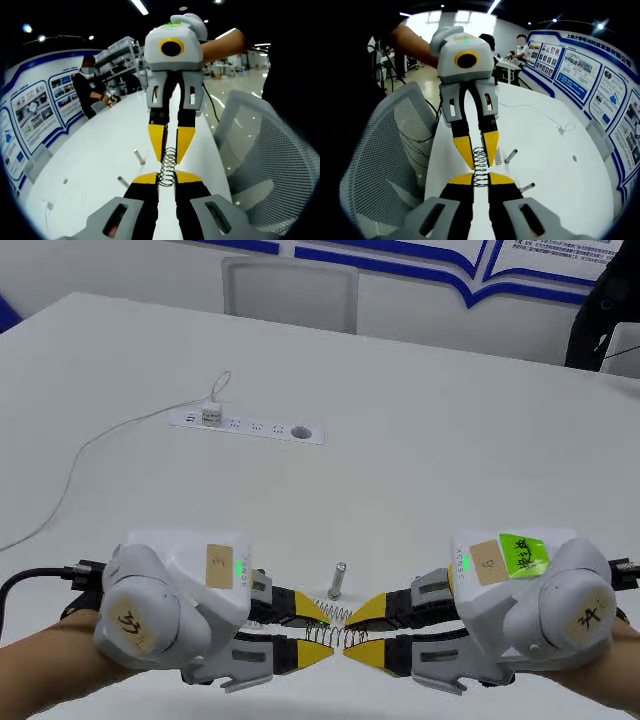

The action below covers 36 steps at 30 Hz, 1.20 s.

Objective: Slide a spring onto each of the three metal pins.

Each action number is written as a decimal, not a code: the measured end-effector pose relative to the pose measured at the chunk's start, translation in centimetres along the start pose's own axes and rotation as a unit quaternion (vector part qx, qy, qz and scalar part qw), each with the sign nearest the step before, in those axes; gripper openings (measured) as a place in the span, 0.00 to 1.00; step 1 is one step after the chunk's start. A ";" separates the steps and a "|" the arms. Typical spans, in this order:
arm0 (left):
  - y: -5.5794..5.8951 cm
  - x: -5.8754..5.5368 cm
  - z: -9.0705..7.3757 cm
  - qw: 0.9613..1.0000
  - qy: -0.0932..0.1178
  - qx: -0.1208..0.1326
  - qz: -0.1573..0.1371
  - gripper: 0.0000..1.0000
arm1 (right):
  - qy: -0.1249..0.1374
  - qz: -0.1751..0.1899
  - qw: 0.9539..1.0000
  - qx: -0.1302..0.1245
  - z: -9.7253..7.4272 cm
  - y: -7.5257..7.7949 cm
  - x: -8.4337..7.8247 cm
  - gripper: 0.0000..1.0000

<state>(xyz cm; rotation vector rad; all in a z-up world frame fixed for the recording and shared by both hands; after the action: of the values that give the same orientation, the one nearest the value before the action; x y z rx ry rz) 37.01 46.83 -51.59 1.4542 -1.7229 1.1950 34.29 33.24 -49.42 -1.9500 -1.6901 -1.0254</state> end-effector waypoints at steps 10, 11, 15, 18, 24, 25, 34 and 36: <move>-1.3 0.2 -0.8 1.000 0.018 -0.008 -0.022 0.10 | 0.015 0.002 1.000 -0.002 -0.3 0.8 0.9 0.11; -1.3 0.2 -0.9 1.000 0.018 -0.009 -0.023 0.10 | 0.017 0.004 1.000 -0.002 -0.3 0.8 0.9 0.11; -1.3 0.1 -0.9 0.999 0.020 -0.012 -0.027 0.10 | 0.019 0.011 1.000 -0.002 -0.2 0.9 1.0 0.12; -1.2 0.1 -0.8 0.999 0.022 -0.014 -0.029 0.10 | 0.023 0.017 1.000 0.001 -0.3 0.9 0.9 0.13; -1.2 0.5 -0.9 0.999 0.029 -0.017 -0.033 0.10 | 0.024 0.026 0.999 -0.001 -0.4 0.9 0.4 0.14; -1.2 0.5 -0.9 0.999 0.030 -0.018 -0.032 0.10 | 0.030 0.031 0.999 -0.003 -0.4 1.0 0.4 0.13; -1.4 0.8 -1.1 0.999 0.035 -0.022 -0.033 0.10 | 0.051 0.050 0.997 -0.002 -0.7 1.1 0.4 0.11; -1.6 0.9 -1.0 0.999 0.033 -0.021 -0.030 0.10 | 0.053 0.050 0.997 -0.003 -0.8 1.2 0.5 0.11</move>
<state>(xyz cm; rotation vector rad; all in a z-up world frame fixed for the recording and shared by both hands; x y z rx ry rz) 38.18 47.36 -49.98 1.4170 -1.6387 1.1550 35.19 32.77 -48.34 -1.9265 -1.5188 -1.0791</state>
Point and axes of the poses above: the centre of the closed fingertips' face, and the gripper's own axes: z roughly forward along the fingers, y roughly to its right, x roughly out of its top, the point moved 9 cm from there along -z, roughly backward along the fingers, and after that the axes turned 3 degrees about x, right-handed, at the moved point
